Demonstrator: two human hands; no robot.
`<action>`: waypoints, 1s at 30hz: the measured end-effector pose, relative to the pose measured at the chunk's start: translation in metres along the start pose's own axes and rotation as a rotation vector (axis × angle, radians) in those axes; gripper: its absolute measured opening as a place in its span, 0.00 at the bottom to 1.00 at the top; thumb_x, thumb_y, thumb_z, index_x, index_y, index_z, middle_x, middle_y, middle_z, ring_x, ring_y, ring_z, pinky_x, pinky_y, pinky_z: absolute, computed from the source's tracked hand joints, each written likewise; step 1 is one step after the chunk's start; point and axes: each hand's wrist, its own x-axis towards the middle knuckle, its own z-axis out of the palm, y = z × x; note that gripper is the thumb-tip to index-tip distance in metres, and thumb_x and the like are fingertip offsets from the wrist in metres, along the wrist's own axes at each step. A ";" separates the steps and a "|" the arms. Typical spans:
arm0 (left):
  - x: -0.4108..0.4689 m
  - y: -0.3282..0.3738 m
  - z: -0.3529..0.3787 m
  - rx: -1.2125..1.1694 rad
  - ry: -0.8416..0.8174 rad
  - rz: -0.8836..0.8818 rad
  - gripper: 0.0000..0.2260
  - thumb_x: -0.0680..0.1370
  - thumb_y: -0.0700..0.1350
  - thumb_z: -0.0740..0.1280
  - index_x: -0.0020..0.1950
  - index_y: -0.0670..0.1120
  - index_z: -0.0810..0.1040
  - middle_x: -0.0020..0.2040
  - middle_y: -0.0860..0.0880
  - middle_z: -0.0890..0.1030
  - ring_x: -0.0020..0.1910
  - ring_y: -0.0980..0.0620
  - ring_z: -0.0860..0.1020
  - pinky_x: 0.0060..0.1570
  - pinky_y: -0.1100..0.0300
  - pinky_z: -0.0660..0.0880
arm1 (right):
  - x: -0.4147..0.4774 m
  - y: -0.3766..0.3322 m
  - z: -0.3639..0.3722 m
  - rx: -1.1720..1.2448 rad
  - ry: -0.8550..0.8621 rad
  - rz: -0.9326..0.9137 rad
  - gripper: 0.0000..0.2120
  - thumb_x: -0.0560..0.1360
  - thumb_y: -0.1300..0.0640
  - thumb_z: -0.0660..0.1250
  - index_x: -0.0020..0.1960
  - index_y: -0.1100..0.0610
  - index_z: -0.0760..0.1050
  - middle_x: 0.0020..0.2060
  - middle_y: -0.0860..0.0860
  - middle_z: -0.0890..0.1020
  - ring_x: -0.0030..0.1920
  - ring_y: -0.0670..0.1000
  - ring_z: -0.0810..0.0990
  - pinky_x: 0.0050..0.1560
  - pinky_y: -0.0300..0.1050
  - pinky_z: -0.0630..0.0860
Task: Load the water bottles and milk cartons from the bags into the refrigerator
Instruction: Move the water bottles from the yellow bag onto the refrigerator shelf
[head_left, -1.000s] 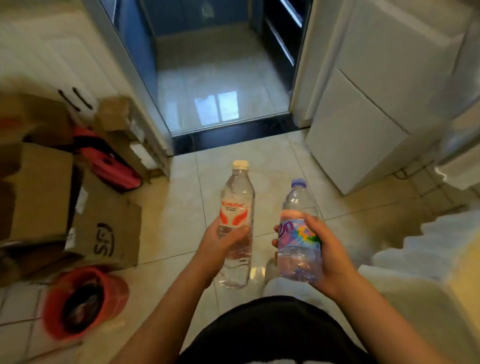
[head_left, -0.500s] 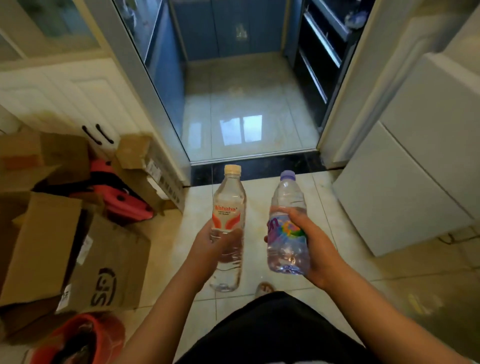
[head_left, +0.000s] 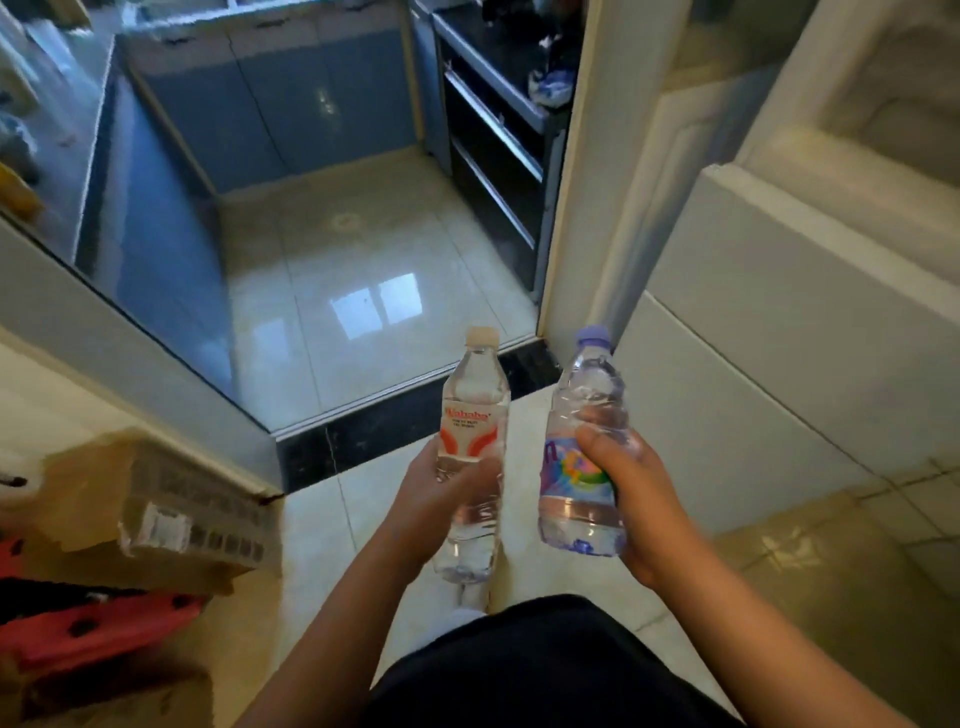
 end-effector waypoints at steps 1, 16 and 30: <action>0.022 0.012 0.001 0.026 -0.038 -0.003 0.21 0.65 0.57 0.69 0.57 0.54 0.75 0.52 0.52 0.82 0.51 0.54 0.81 0.51 0.57 0.78 | 0.013 -0.009 -0.001 0.011 0.039 -0.024 0.24 0.67 0.49 0.72 0.60 0.56 0.76 0.49 0.60 0.85 0.48 0.60 0.85 0.50 0.56 0.81; 0.239 0.152 0.113 0.269 -0.630 0.068 0.14 0.72 0.55 0.69 0.57 0.58 0.77 0.47 0.59 0.84 0.51 0.57 0.82 0.50 0.60 0.77 | 0.111 -0.119 -0.051 0.194 0.688 -0.287 0.33 0.55 0.41 0.75 0.58 0.50 0.75 0.46 0.54 0.86 0.44 0.55 0.86 0.43 0.51 0.81; 0.321 0.278 0.314 0.167 -0.803 0.297 0.18 0.68 0.57 0.66 0.57 0.58 0.75 0.50 0.58 0.84 0.50 0.59 0.82 0.49 0.61 0.77 | 0.173 -0.273 -0.204 0.112 0.883 -0.723 0.25 0.65 0.49 0.77 0.60 0.50 0.75 0.48 0.49 0.85 0.48 0.51 0.85 0.40 0.40 0.80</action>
